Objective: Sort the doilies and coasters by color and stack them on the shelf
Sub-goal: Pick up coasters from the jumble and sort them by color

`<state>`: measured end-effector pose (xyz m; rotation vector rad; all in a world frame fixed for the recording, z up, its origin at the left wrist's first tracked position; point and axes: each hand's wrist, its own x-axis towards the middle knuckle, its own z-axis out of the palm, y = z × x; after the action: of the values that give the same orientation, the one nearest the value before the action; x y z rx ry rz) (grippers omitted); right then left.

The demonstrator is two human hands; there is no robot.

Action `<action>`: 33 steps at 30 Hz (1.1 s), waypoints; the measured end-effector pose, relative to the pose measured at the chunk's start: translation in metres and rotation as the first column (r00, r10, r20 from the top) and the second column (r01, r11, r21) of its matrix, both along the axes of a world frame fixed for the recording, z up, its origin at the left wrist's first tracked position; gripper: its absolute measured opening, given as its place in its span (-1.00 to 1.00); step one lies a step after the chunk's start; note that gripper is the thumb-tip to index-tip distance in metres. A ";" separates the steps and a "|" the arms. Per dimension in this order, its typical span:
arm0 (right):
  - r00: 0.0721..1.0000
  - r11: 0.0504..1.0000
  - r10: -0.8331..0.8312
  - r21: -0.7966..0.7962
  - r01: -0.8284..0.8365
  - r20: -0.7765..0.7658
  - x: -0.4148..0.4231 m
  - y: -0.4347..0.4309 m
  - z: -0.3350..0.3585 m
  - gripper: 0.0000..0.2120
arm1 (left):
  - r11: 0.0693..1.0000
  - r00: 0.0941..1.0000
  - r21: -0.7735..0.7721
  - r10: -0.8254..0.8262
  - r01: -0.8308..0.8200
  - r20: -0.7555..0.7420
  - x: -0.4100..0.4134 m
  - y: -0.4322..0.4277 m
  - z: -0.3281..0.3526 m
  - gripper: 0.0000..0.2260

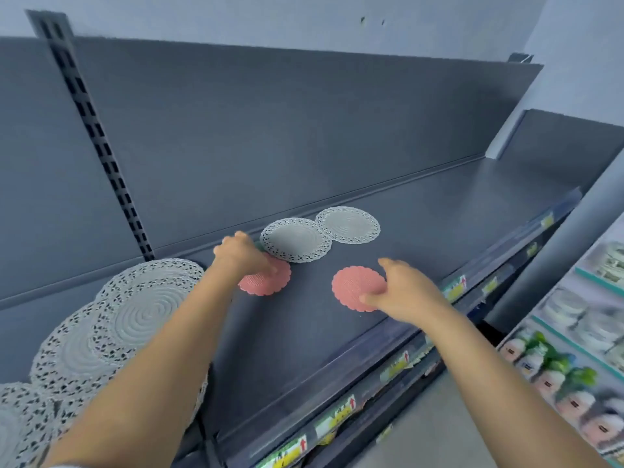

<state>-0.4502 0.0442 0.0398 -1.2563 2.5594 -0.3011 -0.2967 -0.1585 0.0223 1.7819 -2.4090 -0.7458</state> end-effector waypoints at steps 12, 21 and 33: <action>0.863 0.921 0.389 -0.128 -0.368 0.323 -0.057 -0.091 -0.028 -0.50 | 0.944 0.909 0.006 0.320 -0.330 -0.266 -0.011 0.020 -0.011 -0.48; 0.539 0.651 0.759 -0.420 -0.632 0.366 -0.020 -0.115 -0.040 -0.50 | 0.654 0.155 0.352 0.586 -0.669 -0.795 0.023 0.124 0.014 -0.48; 0.379 0.303 0.911 -0.355 -0.884 -0.164 0.090 -0.116 0.002 -0.48 | 0.575 0.161 0.292 0.608 -0.764 -0.777 0.088 0.206 0.037 -0.59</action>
<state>-0.3607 -0.0714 0.0420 -2.5397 1.3103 -0.5770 -0.2083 0.0476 0.0595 1.6077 -0.8015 -0.8841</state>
